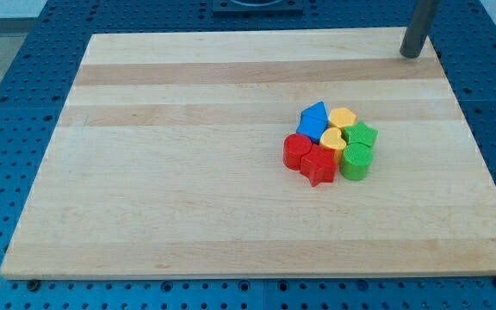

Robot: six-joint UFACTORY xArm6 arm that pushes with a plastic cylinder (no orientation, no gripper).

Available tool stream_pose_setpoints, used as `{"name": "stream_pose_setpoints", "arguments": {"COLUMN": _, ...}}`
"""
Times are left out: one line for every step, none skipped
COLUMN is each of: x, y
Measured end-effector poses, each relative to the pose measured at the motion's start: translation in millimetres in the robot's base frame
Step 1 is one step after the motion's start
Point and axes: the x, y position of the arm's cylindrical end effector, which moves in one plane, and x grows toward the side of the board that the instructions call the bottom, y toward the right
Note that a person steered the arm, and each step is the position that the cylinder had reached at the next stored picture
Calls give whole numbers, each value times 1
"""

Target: Push green circle into red star

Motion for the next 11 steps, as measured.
{"name": "stream_pose_setpoints", "arguments": {"x": 13, "y": -2}}
{"name": "stream_pose_setpoints", "arguments": {"x": 34, "y": -2}}
{"name": "stream_pose_setpoints", "arguments": {"x": 67, "y": 13}}
{"name": "stream_pose_setpoints", "arguments": {"x": 115, "y": 14}}
{"name": "stream_pose_setpoints", "arguments": {"x": 175, "y": 0}}
{"name": "stream_pose_setpoints", "arguments": {"x": 222, "y": -12}}
{"name": "stream_pose_setpoints", "arguments": {"x": 250, "y": -23}}
{"name": "stream_pose_setpoints", "arguments": {"x": 252, "y": -25}}
{"name": "stream_pose_setpoints", "arguments": {"x": 252, "y": -44}}
{"name": "stream_pose_setpoints", "arguments": {"x": 252, "y": -65}}
{"name": "stream_pose_setpoints", "arguments": {"x": 244, "y": -79}}
